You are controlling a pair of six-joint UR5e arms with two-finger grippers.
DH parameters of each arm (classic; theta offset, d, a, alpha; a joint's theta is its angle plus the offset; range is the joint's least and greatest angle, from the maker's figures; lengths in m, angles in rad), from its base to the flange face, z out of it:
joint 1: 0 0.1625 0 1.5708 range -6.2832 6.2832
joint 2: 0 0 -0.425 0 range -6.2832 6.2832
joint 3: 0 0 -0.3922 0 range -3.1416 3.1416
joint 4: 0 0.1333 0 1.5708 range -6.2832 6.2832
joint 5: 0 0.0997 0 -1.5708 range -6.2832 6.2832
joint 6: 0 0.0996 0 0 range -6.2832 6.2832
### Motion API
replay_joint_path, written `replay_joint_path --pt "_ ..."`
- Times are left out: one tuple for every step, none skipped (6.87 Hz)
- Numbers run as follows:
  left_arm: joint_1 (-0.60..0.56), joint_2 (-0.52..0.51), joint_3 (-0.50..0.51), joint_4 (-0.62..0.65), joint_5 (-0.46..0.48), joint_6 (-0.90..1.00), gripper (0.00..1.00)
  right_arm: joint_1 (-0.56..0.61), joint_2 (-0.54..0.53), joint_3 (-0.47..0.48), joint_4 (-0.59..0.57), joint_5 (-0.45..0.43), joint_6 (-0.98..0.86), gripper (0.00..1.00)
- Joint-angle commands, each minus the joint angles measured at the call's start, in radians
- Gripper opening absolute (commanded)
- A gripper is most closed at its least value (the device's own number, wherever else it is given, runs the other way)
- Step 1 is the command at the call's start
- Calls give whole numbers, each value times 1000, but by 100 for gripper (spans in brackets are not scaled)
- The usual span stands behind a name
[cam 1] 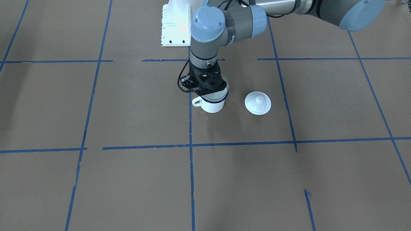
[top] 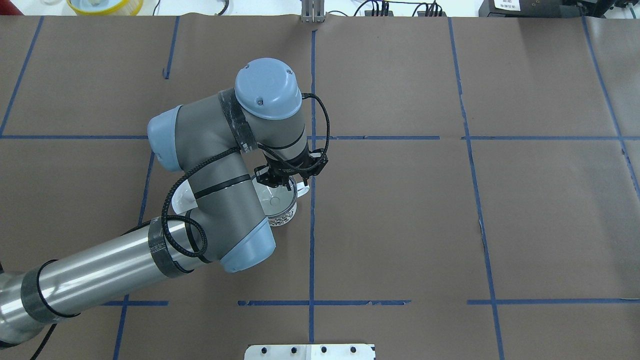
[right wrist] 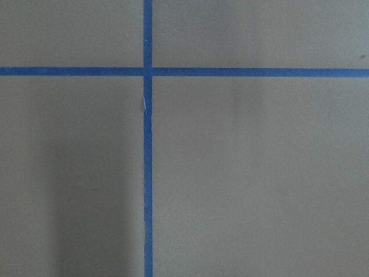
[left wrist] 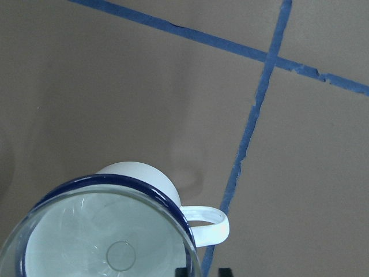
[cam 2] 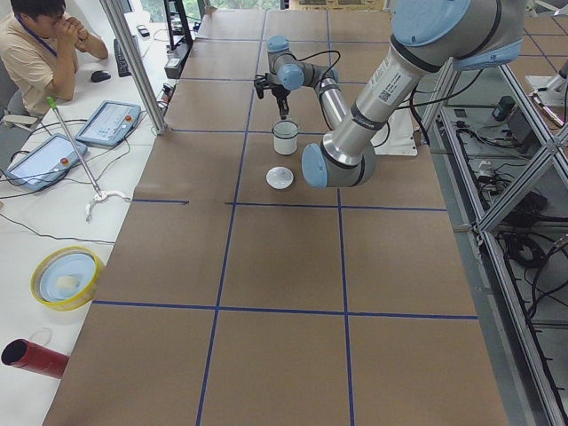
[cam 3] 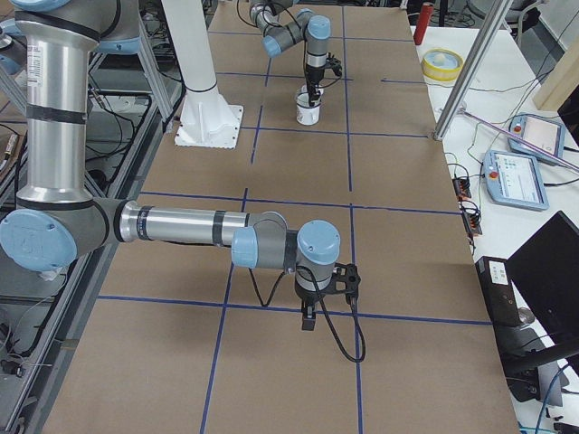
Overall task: Remove funnel from cup
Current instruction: 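Lower the left gripper and close it on the glass funnel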
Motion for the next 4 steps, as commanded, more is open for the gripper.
replay_joint_path --pt "-1 -10 -14 28 0 8 0 0 0 0 0 0 0 100" --pt "-1 -33 -38 89 -2 26 0 0 0 0 0 0 0 100" --pt "-5 -58 -99 189 -2 44 0 0 0 0 0 0 0 100" --pt "-8 -84 -162 288 -2 45 0 0 0 0 0 0 0 100"
